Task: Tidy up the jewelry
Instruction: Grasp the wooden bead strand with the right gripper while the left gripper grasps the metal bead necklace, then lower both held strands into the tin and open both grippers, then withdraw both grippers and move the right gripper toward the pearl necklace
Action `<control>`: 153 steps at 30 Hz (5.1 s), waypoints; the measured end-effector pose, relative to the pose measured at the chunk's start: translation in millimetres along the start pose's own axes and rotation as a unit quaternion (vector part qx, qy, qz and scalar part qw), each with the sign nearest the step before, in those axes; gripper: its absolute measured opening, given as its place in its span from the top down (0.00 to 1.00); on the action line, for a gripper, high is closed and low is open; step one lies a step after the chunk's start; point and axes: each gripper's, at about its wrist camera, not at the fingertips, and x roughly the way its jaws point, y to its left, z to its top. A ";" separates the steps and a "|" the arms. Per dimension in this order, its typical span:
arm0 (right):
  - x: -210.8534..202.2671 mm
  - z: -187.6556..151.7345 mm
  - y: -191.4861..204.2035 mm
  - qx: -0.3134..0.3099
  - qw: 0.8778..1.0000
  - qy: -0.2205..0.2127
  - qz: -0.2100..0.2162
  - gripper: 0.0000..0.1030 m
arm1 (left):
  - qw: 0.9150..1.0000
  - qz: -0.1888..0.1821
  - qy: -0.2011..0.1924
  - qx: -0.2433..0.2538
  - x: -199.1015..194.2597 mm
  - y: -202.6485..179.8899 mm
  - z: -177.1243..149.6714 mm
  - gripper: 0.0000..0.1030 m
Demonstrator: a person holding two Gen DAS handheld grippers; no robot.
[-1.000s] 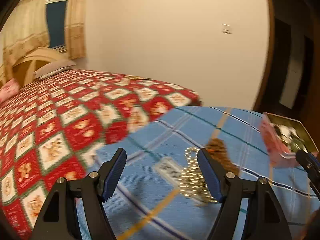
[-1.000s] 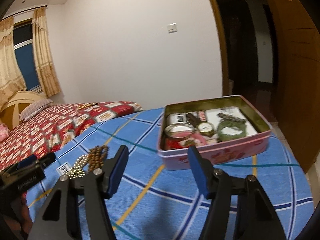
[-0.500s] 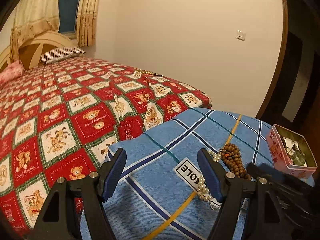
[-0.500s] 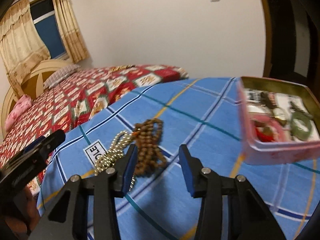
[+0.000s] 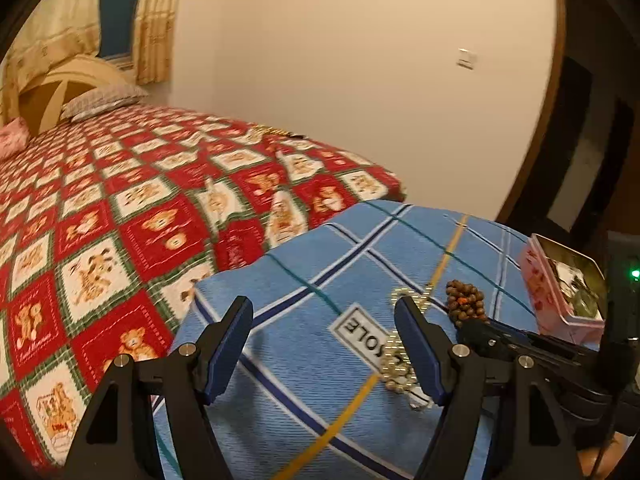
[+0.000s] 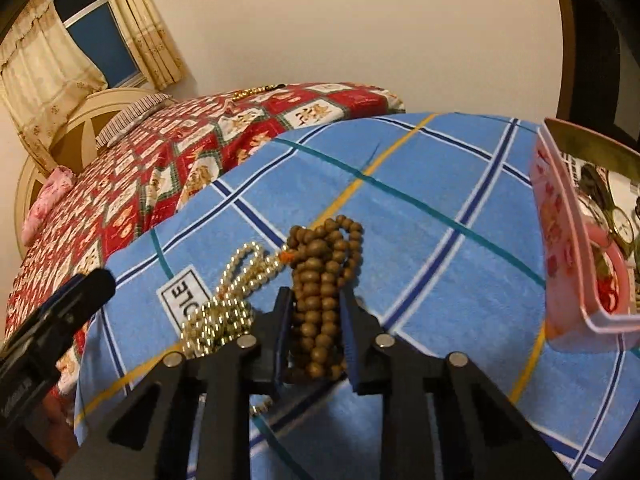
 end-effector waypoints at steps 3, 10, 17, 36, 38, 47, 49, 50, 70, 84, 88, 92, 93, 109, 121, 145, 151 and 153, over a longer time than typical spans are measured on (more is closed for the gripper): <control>-20.9 -7.2 -5.0 -0.001 1.000 -0.030 -0.005 0.77 | 0.999 -0.030 -0.007 0.043 -5.2 -17.0 -1.5 0.42; -60.2 -23.8 -15.8 -0.017 0.995 -0.081 -0.047 0.77 | 0.986 -0.090 0.046 0.131 10.3 -65.7 -9.1 0.61; -60.7 -25.2 -24.4 -0.001 0.996 -0.079 -0.049 0.77 | 0.977 -0.069 0.108 0.173 37.2 -92.1 -21.9 0.61; -83.3 -26.2 -32.6 0.021 0.990 -0.136 -0.023 0.77 | 0.985 -0.159 -0.036 0.051 -22.2 -53.8 -2.0 0.91; -87.6 -25.9 -33.2 0.024 0.988 -0.148 -0.024 0.77 | 0.986 -0.149 -0.054 0.042 -30.8 -47.0 4.0 0.91; -88.1 -23.9 -32.9 0.023 0.987 -0.153 -0.032 0.77 | 0.991 -0.090 -0.095 0.032 -46.2 -26.4 19.1 0.91; -87.6 -24.3 -32.8 0.022 0.988 -0.152 -0.034 0.77 | 0.991 -0.091 -0.099 0.024 -48.3 -22.0 20.4 0.91; -87.5 -24.7 -33.2 0.022 0.988 -0.151 -0.036 0.77 | 0.990 -0.094 -0.100 0.020 -49.8 -20.2 20.7 0.91; -103.0 -24.6 -33.8 0.026 0.982 -0.189 -0.008 0.77 | 0.982 -0.159 -0.095 0.025 -54.3 -52.7 17.9 0.91; -118.5 -13.3 -70.6 0.060 0.973 -0.213 -0.064 0.77 | 0.971 -0.210 -0.082 0.078 -34.4 -126.8 21.2 0.91; -131.7 -4.4 -109.5 0.091 0.964 -0.226 -0.102 0.77 | 0.964 -0.235 -0.086 0.091 -27.0 -157.6 26.7 0.91; -139.9 7.1 -142.2 0.116 0.957 -0.234 -0.127 0.77 | 0.958 -0.254 -0.089 0.104 -15.6 -189.4 33.0 0.91; -139.1 11.0 -147.9 0.115 0.956 -0.232 -0.135 0.77 | 0.956 -0.258 -0.087 0.105 -11.5 -196.0 34.7 0.91; -118.4 14.9 -197.9 0.144 0.953 -0.194 -0.180 0.77 | 0.960 -0.238 -0.008 0.145 65.5 -279.5 13.5 0.91; -112.6 17.0 -202.5 0.147 0.958 -0.180 -0.170 0.73 | 0.971 -0.174 0.018 0.163 80.8 -284.4 6.8 0.90; -140.3 3.5 -184.1 0.140 0.929 -0.259 -0.223 0.21 | 0.989 -0.034 -0.040 0.139 34.2 -221.4 -7.2 0.22; -136.1 -2.3 -147.5 0.070 0.932 -0.270 -0.233 0.21 | 0.989 -0.006 -0.052 0.137 26.5 -196.4 -13.4 0.22; -137.6 -6.1 -139.0 0.057 0.930 -0.273 -0.239 0.21 | 0.990 -0.005 -0.044 0.134 27.1 -190.2 -15.1 0.22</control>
